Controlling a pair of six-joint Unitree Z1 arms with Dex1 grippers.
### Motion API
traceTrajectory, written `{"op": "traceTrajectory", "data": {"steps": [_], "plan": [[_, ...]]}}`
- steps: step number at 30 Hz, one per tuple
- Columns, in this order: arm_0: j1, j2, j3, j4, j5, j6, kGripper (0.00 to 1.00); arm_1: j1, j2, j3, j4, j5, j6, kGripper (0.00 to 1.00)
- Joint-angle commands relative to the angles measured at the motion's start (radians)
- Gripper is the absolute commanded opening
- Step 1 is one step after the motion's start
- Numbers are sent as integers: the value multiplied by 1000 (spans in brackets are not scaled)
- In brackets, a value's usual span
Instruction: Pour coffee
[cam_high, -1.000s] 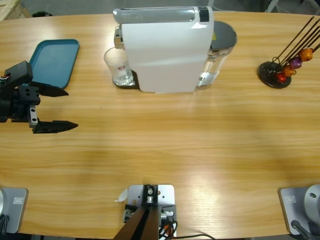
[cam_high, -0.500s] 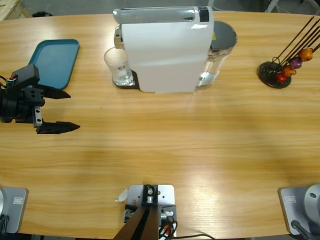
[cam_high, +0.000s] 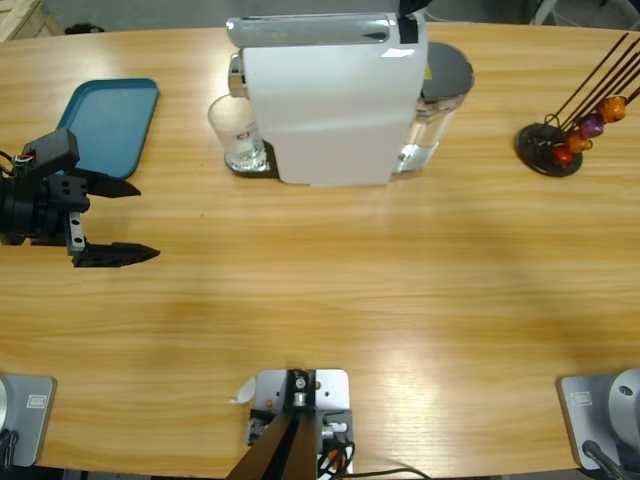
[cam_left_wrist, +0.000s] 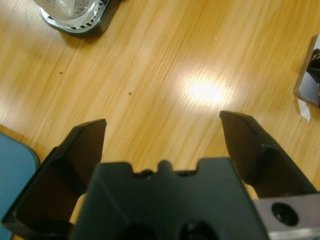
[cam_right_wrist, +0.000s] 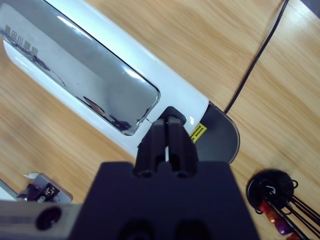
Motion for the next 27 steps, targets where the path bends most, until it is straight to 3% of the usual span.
{"op": "traceTrajectory", "data": {"steps": [1,20,27], "plan": [[-4,44,23,11,15,1,991,7,52,5,9,-5,12,0],[-3,43,23,11,18,-1,991,-9,46,102,-37,57,11,0],[-3,43,22,11,17,1,991,25,-52,-51,10,-38,-98,0]]}}
